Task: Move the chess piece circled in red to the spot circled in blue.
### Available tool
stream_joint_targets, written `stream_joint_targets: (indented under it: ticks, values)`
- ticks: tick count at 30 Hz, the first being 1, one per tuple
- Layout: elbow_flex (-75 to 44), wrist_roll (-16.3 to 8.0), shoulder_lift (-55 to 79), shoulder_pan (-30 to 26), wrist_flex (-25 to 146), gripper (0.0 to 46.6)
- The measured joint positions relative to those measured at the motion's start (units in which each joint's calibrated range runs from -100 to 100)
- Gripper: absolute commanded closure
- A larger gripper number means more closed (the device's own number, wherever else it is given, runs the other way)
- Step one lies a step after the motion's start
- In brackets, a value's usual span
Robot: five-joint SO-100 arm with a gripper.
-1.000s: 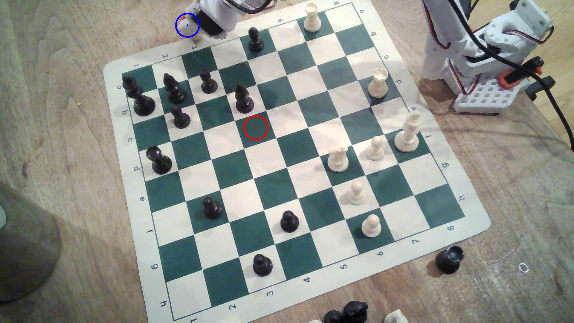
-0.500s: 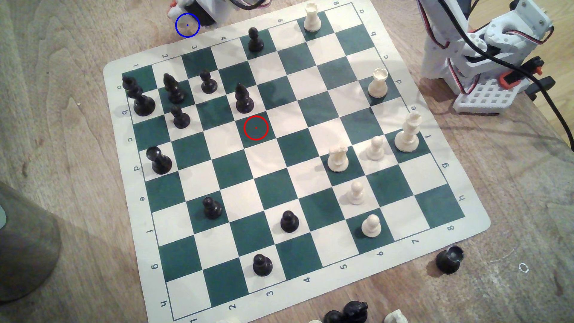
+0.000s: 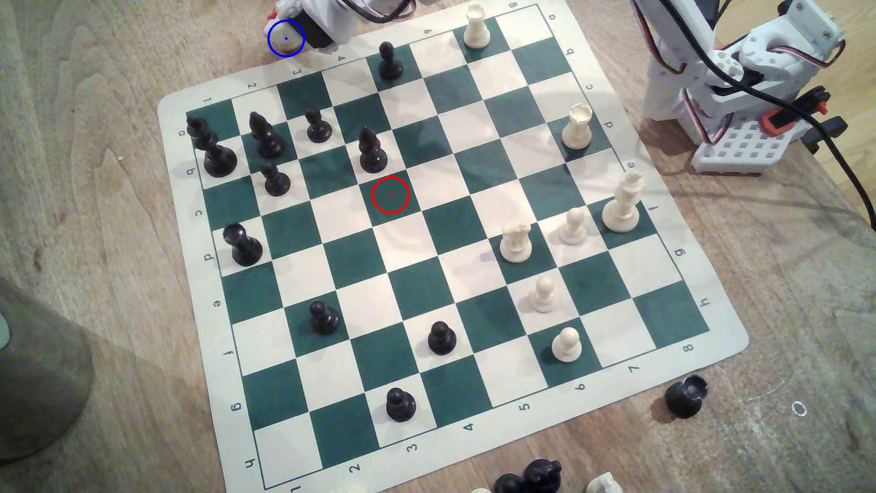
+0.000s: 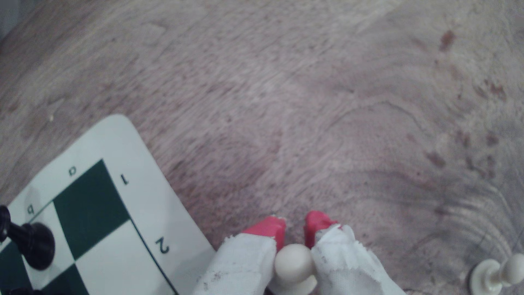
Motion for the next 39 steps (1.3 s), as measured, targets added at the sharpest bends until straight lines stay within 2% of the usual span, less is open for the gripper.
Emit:
stream_joint_targets:
  ticks: [1, 2, 4, 12, 15, 19, 26, 32, 36, 38, 39]
  values:
    - [0.0, 0.0, 0.0, 0.0, 0.0, 28.1]
    - [0.0, 0.0, 0.1, 0.0, 0.0, 19.6]
    - [0.0, 0.0, 0.1, 0.0, 0.3, 17.7]
    - [-0.5, 0.0, -1.8, 0.8, 5.5, 14.9]
    - [-0.5, -0.2, -5.3, 1.3, 9.6, 14.9]
    - [-0.5, -0.8, -13.2, 0.1, 24.5, 15.7]
    - [-0.5, -1.4, -27.6, -4.4, 46.7, 16.3]
    - [2.7, -1.5, -36.8, -8.6, 57.1, 15.1]
    - [13.8, -1.5, -48.3, -14.5, 59.3, 16.9]
    - [18.3, -1.8, -53.7, -17.8, 61.0, 20.9]
    - [21.7, -2.3, -58.6, -21.9, 61.8, 22.4]
